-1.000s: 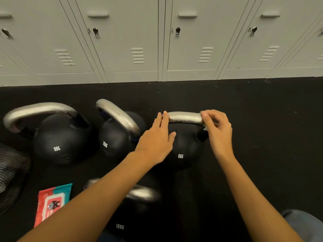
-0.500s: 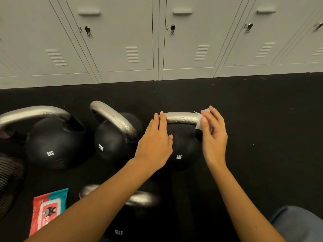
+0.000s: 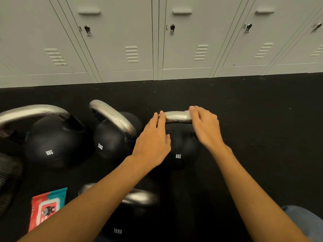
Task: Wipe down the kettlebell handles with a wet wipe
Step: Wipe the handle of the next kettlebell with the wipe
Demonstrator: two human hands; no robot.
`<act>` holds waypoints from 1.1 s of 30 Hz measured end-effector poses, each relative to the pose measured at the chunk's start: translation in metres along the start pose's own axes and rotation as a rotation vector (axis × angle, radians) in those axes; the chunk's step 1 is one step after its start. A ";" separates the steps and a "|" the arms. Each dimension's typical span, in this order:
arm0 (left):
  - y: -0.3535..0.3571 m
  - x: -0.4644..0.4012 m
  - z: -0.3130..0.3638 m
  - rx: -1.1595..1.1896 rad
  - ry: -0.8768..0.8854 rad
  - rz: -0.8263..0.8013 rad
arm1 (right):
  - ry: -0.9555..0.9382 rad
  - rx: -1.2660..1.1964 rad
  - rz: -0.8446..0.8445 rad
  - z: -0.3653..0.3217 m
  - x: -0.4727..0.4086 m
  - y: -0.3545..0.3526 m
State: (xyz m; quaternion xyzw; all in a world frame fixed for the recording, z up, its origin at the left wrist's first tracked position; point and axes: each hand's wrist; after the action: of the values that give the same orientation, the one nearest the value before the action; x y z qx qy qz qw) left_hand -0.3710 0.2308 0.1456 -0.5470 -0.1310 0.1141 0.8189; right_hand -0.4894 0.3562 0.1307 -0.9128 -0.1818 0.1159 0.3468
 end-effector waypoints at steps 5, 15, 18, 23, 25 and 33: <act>0.000 -0.001 0.001 0.004 0.002 -0.009 | -0.001 0.016 0.086 0.013 0.019 0.012; -0.002 0.001 -0.003 0.007 0.024 -0.015 | 0.421 -0.199 -0.305 0.021 -0.022 -0.021; -0.003 0.000 -0.003 0.020 0.025 -0.021 | 0.316 -0.064 -0.482 0.004 -0.037 -0.031; -0.005 -0.003 -0.003 0.009 0.010 -0.043 | 0.229 0.025 -0.441 -0.009 -0.036 -0.023; -0.005 -0.004 -0.004 -0.001 0.006 -0.050 | 0.251 -0.099 -0.282 0.002 -0.024 -0.019; -0.010 -0.006 -0.010 0.052 0.034 -0.026 | 0.533 -0.706 0.142 0.043 0.023 0.012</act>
State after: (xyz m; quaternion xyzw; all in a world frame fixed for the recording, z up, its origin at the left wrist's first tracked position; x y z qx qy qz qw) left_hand -0.3730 0.2165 0.1505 -0.5258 -0.1209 0.0975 0.8363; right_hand -0.4804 0.3826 0.0897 -0.9834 -0.0515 -0.1691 0.0399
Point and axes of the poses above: each hand's wrist, its own x-axis away from the middle knuckle, its own y-axis out of the palm, z = x × y, and after that the axes turned 4 degrees about -x, right-handed
